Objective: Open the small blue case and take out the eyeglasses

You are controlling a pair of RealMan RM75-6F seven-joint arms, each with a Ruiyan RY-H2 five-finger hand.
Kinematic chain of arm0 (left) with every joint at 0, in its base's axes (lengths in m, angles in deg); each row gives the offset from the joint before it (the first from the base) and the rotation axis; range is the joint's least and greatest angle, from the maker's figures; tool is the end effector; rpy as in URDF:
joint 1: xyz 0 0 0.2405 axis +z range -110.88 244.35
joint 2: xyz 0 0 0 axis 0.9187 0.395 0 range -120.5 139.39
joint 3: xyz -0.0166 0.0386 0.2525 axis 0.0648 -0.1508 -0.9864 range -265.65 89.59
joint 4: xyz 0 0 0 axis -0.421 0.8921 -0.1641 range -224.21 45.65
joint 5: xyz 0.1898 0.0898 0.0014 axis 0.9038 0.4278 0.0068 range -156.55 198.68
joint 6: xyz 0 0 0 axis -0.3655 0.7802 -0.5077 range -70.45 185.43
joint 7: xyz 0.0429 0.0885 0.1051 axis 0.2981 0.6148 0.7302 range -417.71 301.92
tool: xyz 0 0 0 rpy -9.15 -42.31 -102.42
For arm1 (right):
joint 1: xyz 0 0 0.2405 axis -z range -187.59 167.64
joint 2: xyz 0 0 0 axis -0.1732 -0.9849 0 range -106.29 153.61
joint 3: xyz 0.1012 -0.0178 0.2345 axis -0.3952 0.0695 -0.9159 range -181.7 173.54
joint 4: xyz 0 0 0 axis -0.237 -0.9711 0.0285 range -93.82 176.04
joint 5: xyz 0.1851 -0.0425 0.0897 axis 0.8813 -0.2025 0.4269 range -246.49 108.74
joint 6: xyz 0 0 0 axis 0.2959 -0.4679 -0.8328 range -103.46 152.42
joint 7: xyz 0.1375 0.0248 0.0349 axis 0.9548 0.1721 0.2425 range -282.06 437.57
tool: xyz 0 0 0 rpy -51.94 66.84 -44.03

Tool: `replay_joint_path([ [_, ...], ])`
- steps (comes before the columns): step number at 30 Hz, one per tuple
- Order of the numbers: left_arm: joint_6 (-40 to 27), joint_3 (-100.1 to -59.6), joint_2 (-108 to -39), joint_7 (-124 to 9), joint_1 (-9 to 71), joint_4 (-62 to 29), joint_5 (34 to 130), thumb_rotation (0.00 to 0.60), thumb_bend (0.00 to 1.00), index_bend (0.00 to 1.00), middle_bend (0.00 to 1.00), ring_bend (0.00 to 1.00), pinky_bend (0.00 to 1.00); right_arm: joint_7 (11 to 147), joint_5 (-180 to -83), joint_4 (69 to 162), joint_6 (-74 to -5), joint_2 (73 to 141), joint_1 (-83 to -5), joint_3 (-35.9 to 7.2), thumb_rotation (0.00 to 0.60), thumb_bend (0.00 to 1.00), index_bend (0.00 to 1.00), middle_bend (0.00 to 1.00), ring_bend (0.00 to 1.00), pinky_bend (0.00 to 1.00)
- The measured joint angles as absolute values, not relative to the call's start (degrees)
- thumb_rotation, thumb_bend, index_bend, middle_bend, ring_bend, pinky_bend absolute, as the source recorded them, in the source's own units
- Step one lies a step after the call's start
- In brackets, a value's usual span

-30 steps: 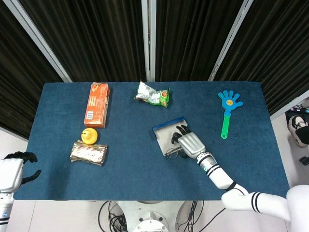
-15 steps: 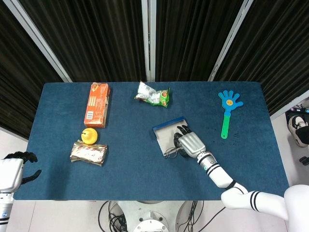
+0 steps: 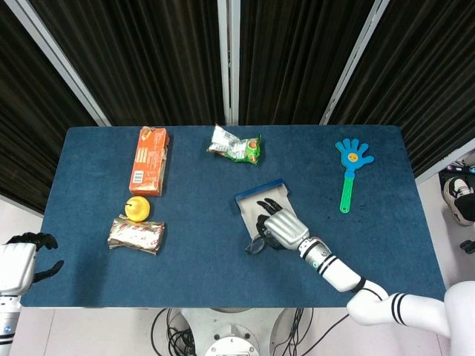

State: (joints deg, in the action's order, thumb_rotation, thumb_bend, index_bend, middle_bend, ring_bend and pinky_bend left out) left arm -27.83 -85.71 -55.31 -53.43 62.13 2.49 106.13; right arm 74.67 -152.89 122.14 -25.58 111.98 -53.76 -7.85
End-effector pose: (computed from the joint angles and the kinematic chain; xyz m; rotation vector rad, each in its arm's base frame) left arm -0.3154 0.1777 0.1566 -1.3962 -0.8578 -0.8349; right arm -0.1437 -0.3166 -0.0393 2.1895 -0.8953 0.9872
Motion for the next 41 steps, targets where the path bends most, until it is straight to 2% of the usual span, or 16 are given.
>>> replay_joint_path([
  [6,-27.9,-85.7,-55.3,-53.5,62.2,2.5,106.1,0.600,0.17,0.52,0.51,0.41,0.45,79.0,-159.0,123.3,-23.2,112.3,-58.2,-6.7,0.600,0.47,0.68,0.33,0.03,0.00],
  [9,-27.9,-85.7,-55.3,-53.7,62.2,2.4,106.1,0.600,0.17,0.52,0.51,0.41,0.45,78.0,-159.0,122.8,-21.4,114.2,-59.7,-6.9,0.600,0.45,0.46,0.26,0.01,0.00],
  [11,-27.9,-85.7,-55.3,-53.8,62.2,2.3,106.1,0.600,0.17,0.52,0.51,0.41,0.45,76.1,-158.5,122.5,-20.3,115.0,-60.2,-7.0,0.600,0.45,0.25,0.19,0.00,0.00],
  [13,-27.9,-85.7,-55.3,-54.0,62.2,2.3,106.2,0.600,0.17,0.52,0.51,0.41,0.45,73.6,-157.4,122.6,-19.3,115.5,-60.6,-7.1,0.600,0.45,0.09,0.13,0.00,0.00],
  [15,-27.9,-85.8,-55.3,-54.1,62.2,2.2,106.3,0.600,0.17,0.52,0.51,0.41,0.45,71.6,-156.2,123.2,-19.0,115.5,-60.6,-7.3,0.600,0.45,0.02,0.09,0.00,0.00],
  [20,-27.9,-85.8,-55.3,-54.3,62.2,2.1,106.4,0.600,0.17,0.52,0.51,0.41,0.45,69.4,-154.6,125.9,-22.7,113.3,-58.2,-7.3,0.600,0.44,0.00,0.09,0.00,0.00],
  [24,-27.9,-85.8,-55.3,-54.3,62.1,2.2,106.4,0.600,0.17,0.52,0.51,0.41,0.45,68.1,-154.1,128.5,-30.0,109.4,-53.9,-7.1,0.600,0.44,0.00,0.09,0.00,0.00],
  [34,-27.9,-85.8,-55.3,-53.9,62.2,2.4,106.3,0.600,0.17,0.52,0.51,0.41,0.45,66.6,-151.6,137.4,-53.3,92.2,-35.0,-4.4,0.600,0.39,0.00,0.10,0.00,0.00],
  [41,-28.0,-85.8,-55.3,-53.6,62.3,2.5,106.2,0.600,0.17,0.52,0.51,0.41,0.45,73.3,-152.3,139.6,-62.4,86.2,-24.9,-1.2,0.600,0.39,0.00,0.10,0.00,0.00],
])
